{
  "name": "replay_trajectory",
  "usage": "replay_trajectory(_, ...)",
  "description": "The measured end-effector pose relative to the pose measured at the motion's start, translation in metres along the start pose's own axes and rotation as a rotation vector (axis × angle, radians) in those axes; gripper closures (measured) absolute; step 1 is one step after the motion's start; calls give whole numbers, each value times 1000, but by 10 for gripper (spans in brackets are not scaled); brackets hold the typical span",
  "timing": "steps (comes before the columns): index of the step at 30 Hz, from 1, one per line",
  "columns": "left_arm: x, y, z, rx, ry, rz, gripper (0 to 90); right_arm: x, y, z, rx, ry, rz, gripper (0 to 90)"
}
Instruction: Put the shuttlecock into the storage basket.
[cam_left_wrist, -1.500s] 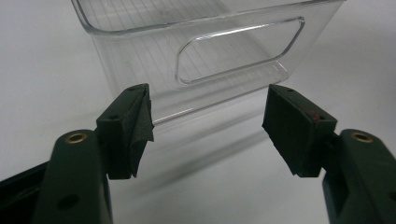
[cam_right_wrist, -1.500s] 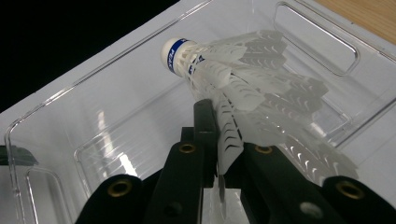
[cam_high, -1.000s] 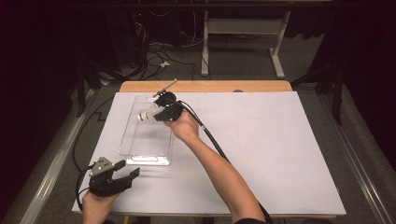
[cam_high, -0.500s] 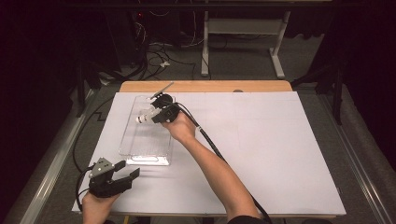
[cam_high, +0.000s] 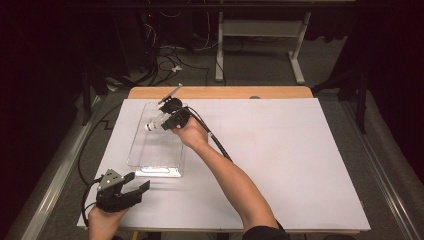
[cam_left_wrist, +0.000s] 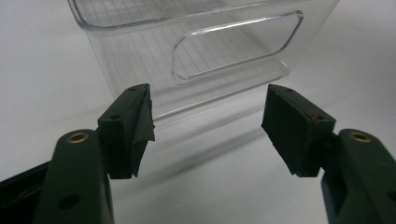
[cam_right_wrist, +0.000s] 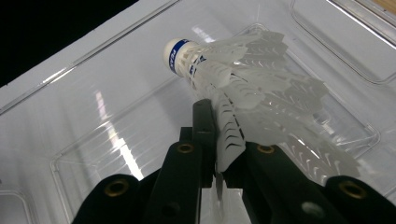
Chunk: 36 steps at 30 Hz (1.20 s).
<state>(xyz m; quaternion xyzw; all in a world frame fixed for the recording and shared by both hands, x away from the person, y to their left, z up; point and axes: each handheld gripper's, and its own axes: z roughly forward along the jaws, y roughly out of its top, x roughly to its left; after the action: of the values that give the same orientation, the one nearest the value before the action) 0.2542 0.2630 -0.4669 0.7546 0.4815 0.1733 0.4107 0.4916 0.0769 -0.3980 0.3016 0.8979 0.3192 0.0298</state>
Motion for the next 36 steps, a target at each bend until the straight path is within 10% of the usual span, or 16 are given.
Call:
replay_trajectory(25,-1,1,2,6,-18,15,346,9,-5,22,60,-34,-22,853)
replay_trajectory(36,0,2,3,7,-19,11,344,8,-2,17,52,-59,-20,682)
